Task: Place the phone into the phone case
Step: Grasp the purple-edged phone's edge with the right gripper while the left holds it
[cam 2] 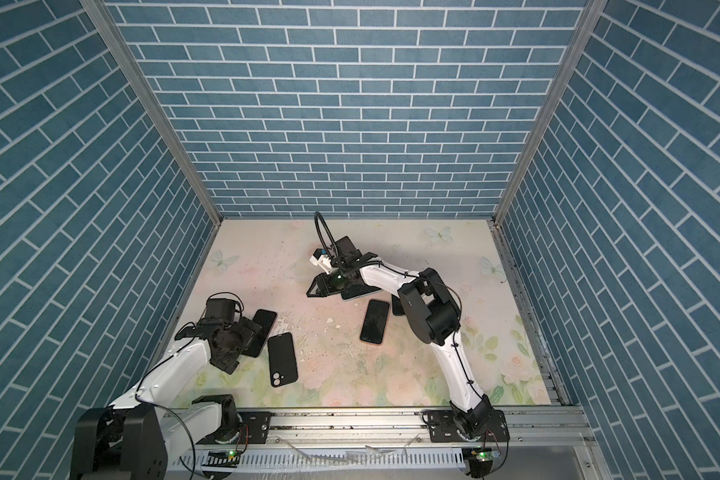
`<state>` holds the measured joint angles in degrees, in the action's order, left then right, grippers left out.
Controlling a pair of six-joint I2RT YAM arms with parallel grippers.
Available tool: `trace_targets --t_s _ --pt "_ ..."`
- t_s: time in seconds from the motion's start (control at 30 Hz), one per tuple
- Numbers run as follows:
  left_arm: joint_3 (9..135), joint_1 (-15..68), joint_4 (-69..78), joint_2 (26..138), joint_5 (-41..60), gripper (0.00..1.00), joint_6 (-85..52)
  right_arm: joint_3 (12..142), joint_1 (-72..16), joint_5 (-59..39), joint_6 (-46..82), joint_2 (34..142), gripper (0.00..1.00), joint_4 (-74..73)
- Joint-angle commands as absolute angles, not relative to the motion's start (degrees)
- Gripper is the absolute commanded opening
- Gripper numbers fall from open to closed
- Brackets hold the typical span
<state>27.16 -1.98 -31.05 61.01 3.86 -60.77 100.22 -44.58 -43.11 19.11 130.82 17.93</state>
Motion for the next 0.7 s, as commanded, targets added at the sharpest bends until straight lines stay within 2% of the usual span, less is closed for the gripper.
trace_targets --t_s 0.0,0.33,0.67 --pt "25.14 -2.94 -28.80 61.87 4.55 1.00 -60.67 104.35 -45.92 -45.01 17.45 134.51 0.46 21.00" --pt "21.82 -3.95 -24.41 61.63 5.67 1.00 -60.23 112.07 -48.95 -45.77 20.09 143.04 0.46 20.36" --pt "20.92 -4.84 -17.94 66.71 7.09 0.99 -58.51 119.49 -50.80 -48.28 25.66 149.95 0.46 16.26"
